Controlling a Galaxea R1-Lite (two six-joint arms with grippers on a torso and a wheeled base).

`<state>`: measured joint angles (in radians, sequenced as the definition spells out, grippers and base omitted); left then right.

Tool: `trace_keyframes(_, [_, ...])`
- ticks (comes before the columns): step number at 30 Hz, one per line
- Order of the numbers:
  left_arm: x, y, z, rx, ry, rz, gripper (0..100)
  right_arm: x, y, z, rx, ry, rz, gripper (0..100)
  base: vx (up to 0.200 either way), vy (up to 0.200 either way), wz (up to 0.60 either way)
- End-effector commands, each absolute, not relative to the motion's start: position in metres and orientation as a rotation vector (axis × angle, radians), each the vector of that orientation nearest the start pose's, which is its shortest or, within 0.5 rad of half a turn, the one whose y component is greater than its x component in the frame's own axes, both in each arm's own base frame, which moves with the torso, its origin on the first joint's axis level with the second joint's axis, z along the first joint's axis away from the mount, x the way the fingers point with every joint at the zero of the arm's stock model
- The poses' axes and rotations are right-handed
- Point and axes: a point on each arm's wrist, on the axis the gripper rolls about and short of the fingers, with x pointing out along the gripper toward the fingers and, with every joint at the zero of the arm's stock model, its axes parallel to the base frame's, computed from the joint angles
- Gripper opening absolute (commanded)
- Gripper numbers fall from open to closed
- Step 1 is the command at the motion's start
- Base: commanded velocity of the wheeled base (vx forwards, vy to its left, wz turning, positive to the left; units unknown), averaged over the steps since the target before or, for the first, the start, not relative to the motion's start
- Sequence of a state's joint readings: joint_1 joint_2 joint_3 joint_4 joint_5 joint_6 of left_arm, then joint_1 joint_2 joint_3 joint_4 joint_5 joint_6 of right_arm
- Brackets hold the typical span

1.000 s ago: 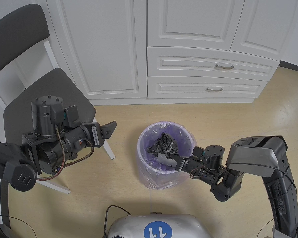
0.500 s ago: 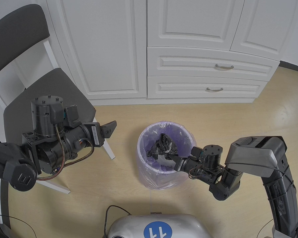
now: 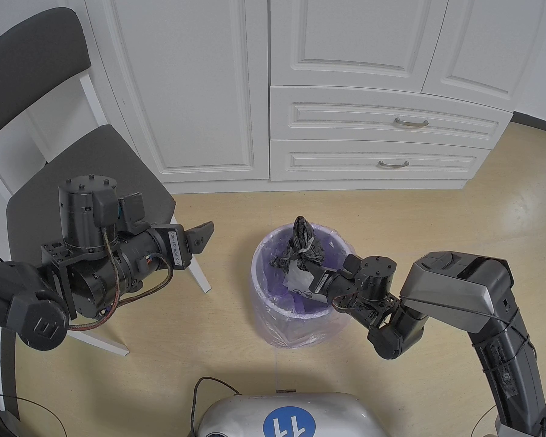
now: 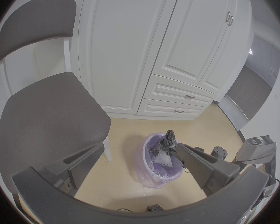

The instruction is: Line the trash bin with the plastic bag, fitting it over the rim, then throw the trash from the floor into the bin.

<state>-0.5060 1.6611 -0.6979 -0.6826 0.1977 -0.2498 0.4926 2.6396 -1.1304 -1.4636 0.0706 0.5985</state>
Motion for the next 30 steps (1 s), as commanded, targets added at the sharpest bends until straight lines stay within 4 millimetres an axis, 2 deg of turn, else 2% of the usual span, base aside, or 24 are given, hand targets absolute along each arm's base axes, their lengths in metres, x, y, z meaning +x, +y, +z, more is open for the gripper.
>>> trace_keyframes(1, [0.254,-0.136,0.168,-0.147,0.307,-0.27,100,0.401,0.221,-0.025,0.592,0.174,0.533,0,0.0,0.0,0.0])
trace_keyframes(6, [0.255,-0.136,0.168,-0.147,0.308,-0.27,100,0.403,0.229,-0.018,0.602,0.138,0.53,0,0.0,0.0,0.0])
trace_keyframes(10, [0.255,-0.136,0.166,-0.145,0.312,-0.269,100,0.399,0.231,-0.02,0.597,0.152,0.524,0,0.0,0.0,0.0])
trace_keyframes(18, [0.255,-0.136,0.164,-0.142,0.321,-0.268,100,0.4,0.221,-0.038,0.561,0.23,0.487,0,0.0,0.0,0.0])
trace_keyframes(30, [0.256,-0.137,0.162,-0.139,0.328,-0.267,100,0.402,0.221,-0.046,0.528,0.324,0.455,0,0.0,0.0,0.0])
